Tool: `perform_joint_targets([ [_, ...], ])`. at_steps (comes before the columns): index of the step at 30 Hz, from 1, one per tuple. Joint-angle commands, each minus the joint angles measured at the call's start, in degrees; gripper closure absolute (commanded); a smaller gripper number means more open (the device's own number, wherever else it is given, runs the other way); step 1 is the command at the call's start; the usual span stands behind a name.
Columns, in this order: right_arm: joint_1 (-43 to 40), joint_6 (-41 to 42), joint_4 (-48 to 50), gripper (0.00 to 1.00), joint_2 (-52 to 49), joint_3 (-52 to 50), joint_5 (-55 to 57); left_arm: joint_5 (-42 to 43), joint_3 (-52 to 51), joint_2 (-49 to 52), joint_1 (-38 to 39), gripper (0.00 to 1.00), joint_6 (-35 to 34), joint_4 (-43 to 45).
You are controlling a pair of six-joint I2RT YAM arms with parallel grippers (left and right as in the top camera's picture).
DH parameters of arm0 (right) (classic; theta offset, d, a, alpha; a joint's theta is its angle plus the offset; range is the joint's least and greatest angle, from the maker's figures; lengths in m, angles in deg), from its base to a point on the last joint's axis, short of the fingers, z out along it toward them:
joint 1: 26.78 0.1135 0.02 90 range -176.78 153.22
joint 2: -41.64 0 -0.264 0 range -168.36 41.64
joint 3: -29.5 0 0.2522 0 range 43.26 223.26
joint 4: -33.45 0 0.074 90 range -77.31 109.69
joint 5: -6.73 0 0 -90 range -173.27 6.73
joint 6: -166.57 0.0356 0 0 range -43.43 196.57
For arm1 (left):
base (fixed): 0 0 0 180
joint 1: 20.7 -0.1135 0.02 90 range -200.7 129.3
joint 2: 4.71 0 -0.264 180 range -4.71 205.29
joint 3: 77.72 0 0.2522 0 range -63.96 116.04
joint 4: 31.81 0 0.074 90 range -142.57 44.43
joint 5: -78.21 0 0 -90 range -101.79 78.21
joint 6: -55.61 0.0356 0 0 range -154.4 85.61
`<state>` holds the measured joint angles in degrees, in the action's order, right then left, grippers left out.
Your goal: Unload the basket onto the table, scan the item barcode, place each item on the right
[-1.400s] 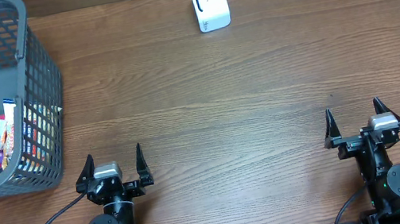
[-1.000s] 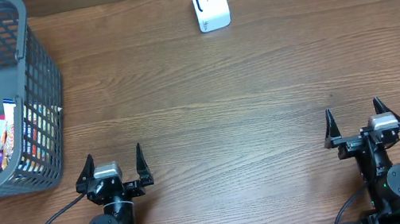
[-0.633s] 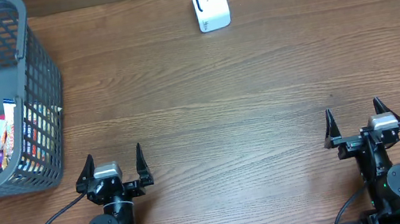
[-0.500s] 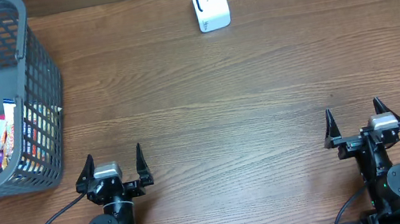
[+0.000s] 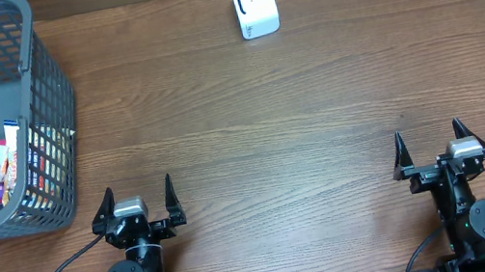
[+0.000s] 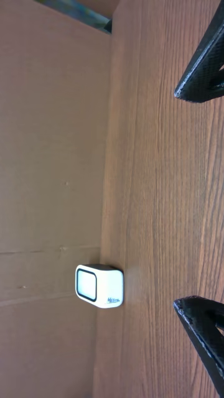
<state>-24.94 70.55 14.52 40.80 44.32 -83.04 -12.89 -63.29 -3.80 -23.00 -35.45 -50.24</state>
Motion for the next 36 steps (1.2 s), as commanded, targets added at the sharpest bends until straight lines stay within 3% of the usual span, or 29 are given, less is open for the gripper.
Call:
perform_joint_targets([
  [1, -0.26, -0.04, 0.33, 0.00, 0.68, -0.59, 0.13, 0.61, -0.37, -0.66, -0.31, 0.00, 1.31, 0.22],
  [30, -0.26, -0.04, 0.33, 0.00, 0.68, -0.59, 0.13, 0.83, -0.37, -0.66, -0.28, 0.00, 1.22, 0.28],
  [33, -0.26, -0.04, 0.33, 0.00, 0.68, -0.59, 0.13, 5.33, -0.37, -0.66, -0.28, 0.00, -2.64, 1.25],
  [36, -0.26, -0.04, 0.33, 0.00, 0.68, -0.59, 0.13, 15.45, -0.33, -0.63, -0.26, 0.00, -13.03, 1.66],
])
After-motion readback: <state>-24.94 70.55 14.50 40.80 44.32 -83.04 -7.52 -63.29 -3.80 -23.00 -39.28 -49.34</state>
